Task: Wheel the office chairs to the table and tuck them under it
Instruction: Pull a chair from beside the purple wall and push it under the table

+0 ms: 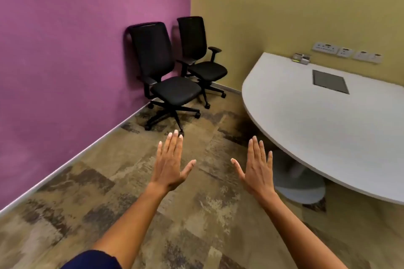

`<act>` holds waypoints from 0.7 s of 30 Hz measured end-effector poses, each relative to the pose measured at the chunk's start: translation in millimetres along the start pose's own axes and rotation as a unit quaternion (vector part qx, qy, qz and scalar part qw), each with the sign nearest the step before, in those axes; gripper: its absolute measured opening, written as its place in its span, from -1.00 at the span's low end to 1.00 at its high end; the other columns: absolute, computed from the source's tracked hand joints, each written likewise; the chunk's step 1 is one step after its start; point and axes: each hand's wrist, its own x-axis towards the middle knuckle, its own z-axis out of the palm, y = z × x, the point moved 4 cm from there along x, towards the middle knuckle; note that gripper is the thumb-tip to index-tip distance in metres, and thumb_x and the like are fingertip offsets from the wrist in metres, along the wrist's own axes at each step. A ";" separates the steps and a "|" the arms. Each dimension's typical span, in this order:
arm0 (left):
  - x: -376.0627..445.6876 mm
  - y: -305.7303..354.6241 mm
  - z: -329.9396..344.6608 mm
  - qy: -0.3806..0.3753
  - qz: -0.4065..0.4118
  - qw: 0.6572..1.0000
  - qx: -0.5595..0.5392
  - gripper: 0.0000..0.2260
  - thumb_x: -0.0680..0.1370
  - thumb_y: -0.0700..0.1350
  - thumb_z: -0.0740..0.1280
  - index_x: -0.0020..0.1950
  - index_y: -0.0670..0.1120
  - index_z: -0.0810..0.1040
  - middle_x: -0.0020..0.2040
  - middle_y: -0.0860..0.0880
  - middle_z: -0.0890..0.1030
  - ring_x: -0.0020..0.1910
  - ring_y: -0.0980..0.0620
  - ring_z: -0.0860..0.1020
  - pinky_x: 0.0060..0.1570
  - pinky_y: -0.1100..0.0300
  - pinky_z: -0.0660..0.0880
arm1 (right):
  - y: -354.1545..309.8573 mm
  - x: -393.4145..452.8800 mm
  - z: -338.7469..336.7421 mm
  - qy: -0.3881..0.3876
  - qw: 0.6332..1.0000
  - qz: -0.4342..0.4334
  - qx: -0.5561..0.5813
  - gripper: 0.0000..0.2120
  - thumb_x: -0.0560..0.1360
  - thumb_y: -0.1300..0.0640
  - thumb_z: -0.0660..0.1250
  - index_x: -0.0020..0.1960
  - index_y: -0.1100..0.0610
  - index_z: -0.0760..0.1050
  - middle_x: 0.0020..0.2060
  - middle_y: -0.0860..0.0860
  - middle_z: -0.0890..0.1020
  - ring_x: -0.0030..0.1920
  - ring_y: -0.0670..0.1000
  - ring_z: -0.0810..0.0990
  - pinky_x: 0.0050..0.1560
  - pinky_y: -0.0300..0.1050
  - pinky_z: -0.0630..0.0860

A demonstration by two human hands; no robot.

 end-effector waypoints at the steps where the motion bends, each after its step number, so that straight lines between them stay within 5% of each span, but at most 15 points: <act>1: 10.4 -21.5 -5.7 0.005 -0.006 1.000 0.006 -0.18 0.56 0.39 -0.10 0.64 -0.13 -0.15 0.65 -0.10 -0.20 0.63 -0.04 -0.23 0.60 -0.17 -0.08 | -20.1 16.6 5.0 0.006 1.000 -0.006 0.007 -0.14 0.57 -0.38 -0.08 0.63 0.18 -0.14 0.62 0.08 -0.12 0.61 0.08 -0.19 0.59 0.24 -0.13; 21: 250.4 -286.7 -46.5 0.051 -0.071 0.994 0.072 -0.21 0.58 0.36 -0.09 0.64 -0.13 -0.12 0.65 -0.08 -0.17 0.63 -0.03 -0.22 0.61 -0.10 -0.16 | -254.9 349.3 121.2 0.010 0.991 -0.120 0.064 -0.19 0.62 -0.37 -0.08 0.64 0.16 -0.10 0.63 0.07 -0.07 0.62 0.08 -0.17 0.59 0.25 -0.07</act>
